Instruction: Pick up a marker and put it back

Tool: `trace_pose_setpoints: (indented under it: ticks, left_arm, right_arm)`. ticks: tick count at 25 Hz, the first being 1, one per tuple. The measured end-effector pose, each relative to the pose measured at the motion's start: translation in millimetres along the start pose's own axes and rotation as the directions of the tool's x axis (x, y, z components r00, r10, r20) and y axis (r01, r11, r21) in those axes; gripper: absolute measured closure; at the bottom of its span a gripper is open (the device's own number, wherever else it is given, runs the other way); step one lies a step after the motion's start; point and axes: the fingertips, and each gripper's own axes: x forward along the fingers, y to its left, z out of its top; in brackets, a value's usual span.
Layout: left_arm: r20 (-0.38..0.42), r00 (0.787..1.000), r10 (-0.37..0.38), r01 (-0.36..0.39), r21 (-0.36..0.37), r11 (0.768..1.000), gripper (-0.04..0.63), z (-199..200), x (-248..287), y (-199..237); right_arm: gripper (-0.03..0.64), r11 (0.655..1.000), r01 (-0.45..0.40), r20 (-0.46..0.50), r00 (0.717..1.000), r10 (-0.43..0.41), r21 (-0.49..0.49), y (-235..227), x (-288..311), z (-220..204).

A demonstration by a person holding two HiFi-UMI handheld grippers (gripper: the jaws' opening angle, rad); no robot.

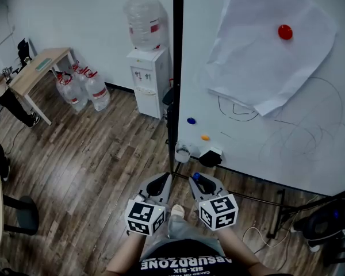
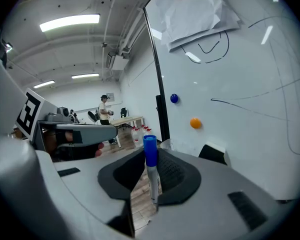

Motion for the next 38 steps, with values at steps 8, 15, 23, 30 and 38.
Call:
trace_pose_setpoints:
  ticks: [8, 15, 23, 30, 38]
  left_arm:
    - [-0.008, 1.000, -0.010, 0.010, 0.001, 1.000, 0.588, -3.7, -2.3, -5.1]
    - [-0.007, 1.000, -0.009, 0.009, 0.003, 1.000, 0.588, -4.1, -3.7, -5.5]
    - [-0.003, 1.000, -0.008, 0.008, 0.002, 1.000, 0.588, -2.3, -5.8, -4.3]
    - [-0.003, 1.000, -0.006, 0.006, -0.004, 1.000, 0.588, -3.9, -5.0, -1.9]
    - [-0.002, 1.000, -0.005, 0.005, -0.011, 1.000, 0.588, -2.6, -4.4, 1.8]
  right_arm:
    - [0.545, 1.000, 0.000, -0.015, 1.000, 0.000, -0.003, 2.2, -2.0, -7.9]
    - [0.545, 1.000, -0.003, -0.013, 1.000, 0.003, -0.004, 4.1, -2.6, -8.4]
    - [0.545, 1.000, 0.000, -0.010, 1.000, 0.000, -0.003, 5.3, -3.3, -6.6]
    - [0.545, 1.000, 0.000, 0.010, 1.000, 0.000, -0.003, 4.1, -4.6, 2.7]
    - [0.545, 1.000, 0.012, 0.048, 0.999, -0.012, -0.001, -1.6, -8.4, 23.9]
